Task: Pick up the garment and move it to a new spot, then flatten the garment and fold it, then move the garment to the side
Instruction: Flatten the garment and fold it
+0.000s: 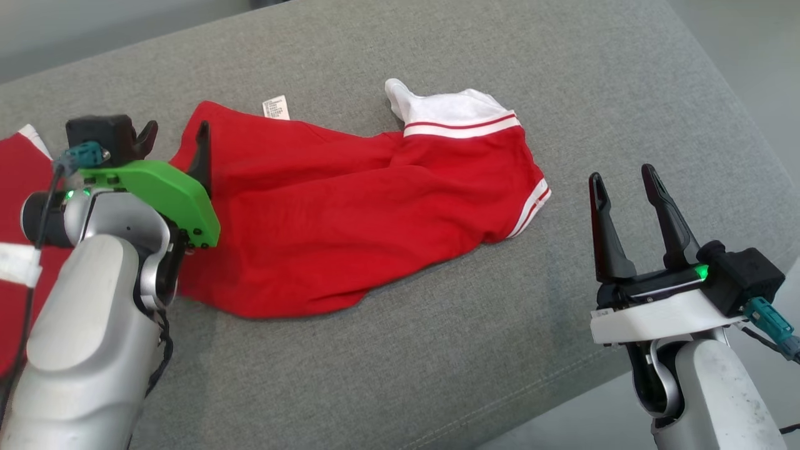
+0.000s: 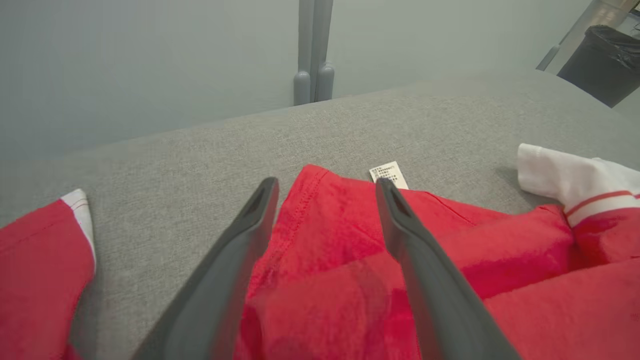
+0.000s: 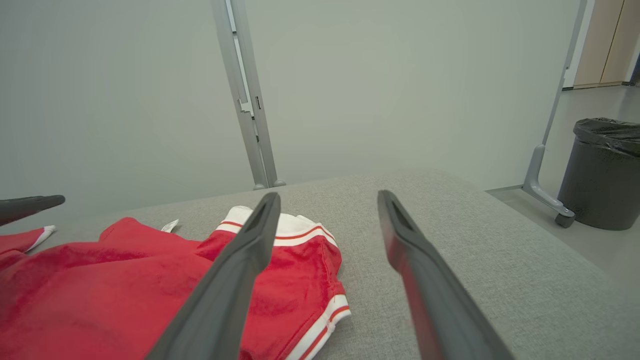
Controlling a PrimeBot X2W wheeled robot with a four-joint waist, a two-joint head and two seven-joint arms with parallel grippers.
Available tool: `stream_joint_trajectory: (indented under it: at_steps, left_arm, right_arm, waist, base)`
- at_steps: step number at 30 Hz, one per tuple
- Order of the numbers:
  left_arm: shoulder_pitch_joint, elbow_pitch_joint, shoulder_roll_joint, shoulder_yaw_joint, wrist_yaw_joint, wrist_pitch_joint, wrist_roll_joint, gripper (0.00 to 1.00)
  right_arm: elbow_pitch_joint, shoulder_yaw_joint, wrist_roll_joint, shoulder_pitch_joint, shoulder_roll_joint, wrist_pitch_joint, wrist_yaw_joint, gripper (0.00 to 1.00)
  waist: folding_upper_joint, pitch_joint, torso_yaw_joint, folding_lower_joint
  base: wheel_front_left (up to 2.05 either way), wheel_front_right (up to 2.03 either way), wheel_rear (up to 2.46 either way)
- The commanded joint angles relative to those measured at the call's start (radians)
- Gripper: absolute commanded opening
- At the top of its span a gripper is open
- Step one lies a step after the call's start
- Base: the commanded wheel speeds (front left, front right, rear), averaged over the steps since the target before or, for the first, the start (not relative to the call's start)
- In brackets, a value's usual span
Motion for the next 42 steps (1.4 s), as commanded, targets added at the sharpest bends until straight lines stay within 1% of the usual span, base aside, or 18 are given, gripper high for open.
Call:
stream_joint_trajectory:
  at_steps: [1, 5, 10, 11, 14, 18, 20, 22, 25, 31, 32, 33, 34, 35, 36, 42]
  left_arm:
    - [-0.031, 0.014, 0.005, 0.003, -0.011, 0.011, -0.01, 1.0]
    - [-0.11, 0.095, 0.005, -0.012, -0.039, 0.064, -0.019, 1.0]
    - [-0.214, 0.21, 0.008, -0.029, -0.052, 0.129, -0.011, 1.0]
    - [-0.234, 0.23, 0.001, -0.022, -0.053, 0.135, -0.023, 1.0]
    - [-0.283, 0.297, 0.001, -0.016, -0.041, 0.136, -0.022, 1.0]
    - [-0.332, 0.381, -0.007, -0.001, -0.052, 0.133, -0.048, 1.0]
    - [-0.347, 0.418, 0.001, 0.0, -0.056, 0.131, -0.04, 1.0]
    - [-0.358, 0.453, -0.003, -0.001, -0.064, 0.136, -0.049, 1.0]
    - [-0.371, 0.503, -0.005, -0.01, -0.066, 0.147, -0.048, 1.0]
    - [-0.391, 0.56, -0.017, -0.022, -0.08, 0.133, -0.05, 1.0]
    - [-0.394, 0.568, -0.017, -0.024, -0.084, 0.132, -0.05, 0.9]
    - [-0.398, 0.574, -0.017, -0.026, -0.086, 0.129, -0.05, 0.53]
    - [-0.398, 0.574, -0.017, -0.026, -0.086, 0.129, -0.05, 0.53]
    - [-0.402, 0.577, -0.018, -0.028, -0.092, 0.123, -0.049, 0.18]
    - [-0.403, 0.582, -0.019, -0.029, -0.095, 0.114, -0.048, 0.0]
    - [-0.416, 0.598, -0.039, -0.055, -0.127, 0.063, -0.04, 0.0]
  right_arm:
    - [-0.005, -0.002, 0.008, -0.011, -0.001, -0.002, 0.0, 1.0]
    - [-0.006, 0.002, 0.012, -0.024, 0.001, -0.003, 0.0, 1.0]
    - [-0.007, 0.014, 0.029, -0.038, 0.001, -0.002, 0.0, 1.0]
    - [-0.008, 0.014, 0.031, -0.041, 0.001, -0.002, 0.0, 1.0]
    - [-0.004, 0.018, 0.039, -0.046, 0.001, -0.002, 0.0, 1.0]
    - [0.0, 0.024, 0.048, -0.047, 0.002, -0.003, 0.0, 1.0]
    - [0.002, 0.027, 0.052, -0.047, 0.001, -0.003, 0.0, 1.0]
    - [0.0, 0.023, 0.055, -0.046, 0.001, -0.002, 0.0, 1.0]
    - [-0.001, 0.022, 0.055, -0.038, 0.002, -0.002, 0.0, 1.0]
    - [0.001, 0.022, 0.06, -0.033, 0.002, -0.002, 0.0, 1.0]
    - [0.002, 0.025, 0.061, -0.035, 0.002, -0.002, 0.0, 1.0]
    - [0.003, 0.027, 0.062, -0.037, 0.002, -0.002, 0.0, 1.0]
    - [0.003, 0.027, 0.062, -0.037, 0.002, -0.002, 0.0, 1.0]
    - [0.003, 0.028, 0.063, -0.038, 0.002, -0.002, 0.0, 1.0]
    - [0.004, 0.028, 0.063, -0.04, 0.002, -0.002, 0.0, 1.0]
    - [0.01, 0.025, 0.057, -0.036, 0.001, -0.002, 0.0, 1.0]
  waist:
    - [0.0, 0.037, -0.029, 0.0]
    - [0.0, 0.063, -0.036, 0.0]
    - [0.0, 0.095, -0.053, 0.0]
    - [0.0, 0.099, -0.056, 0.0]
    - [0.0, 0.111, -0.069, 0.0]
    - [0.0, 0.119, -0.088, 0.0]
    - [0.0, 0.119, -0.099, 0.0]
    - [0.0, 0.119, -0.104, 0.0]
    - [0.0, 0.12, -0.107, 0.0]
    - [0.0, 0.118, -0.104, 0.0]
    - [0.0, 0.118, -0.103, 0.0]
    - [0.0, 0.118, -0.102, 0.0]
    - [0.0, 0.118, -0.102, 0.0]
    - [0.0, 0.118, -0.101, 0.0]
    - [0.0, 0.118, -0.1, 0.0]
    - [0.0, 0.107, -0.078, 0.0]
  base:
    - [0.0, 0.0, 0.0]
    - [0.0, 0.0, 0.0]
    - [0.0, 0.0, 0.0]
    - [0.0, 0.0, 0.0]
    - [0.0, 0.0, 0.0]
    - [0.0, 0.0, 0.0]
    - [0.0, 0.0, 0.0]
    - [0.0, 0.0, 0.0]
    - [0.0, 0.0, 0.0]
    - [0.0, 0.0, 0.0]
    - [0.0, 0.0, 0.0]
    - [0.0, 0.0, 0.0]
    - [0.0, 0.0, 0.0]
    - [0.0, 0.0, 0.0]
    - [0.0, 0.0, 0.0]
    - [0.0, 0.0, 0.0]
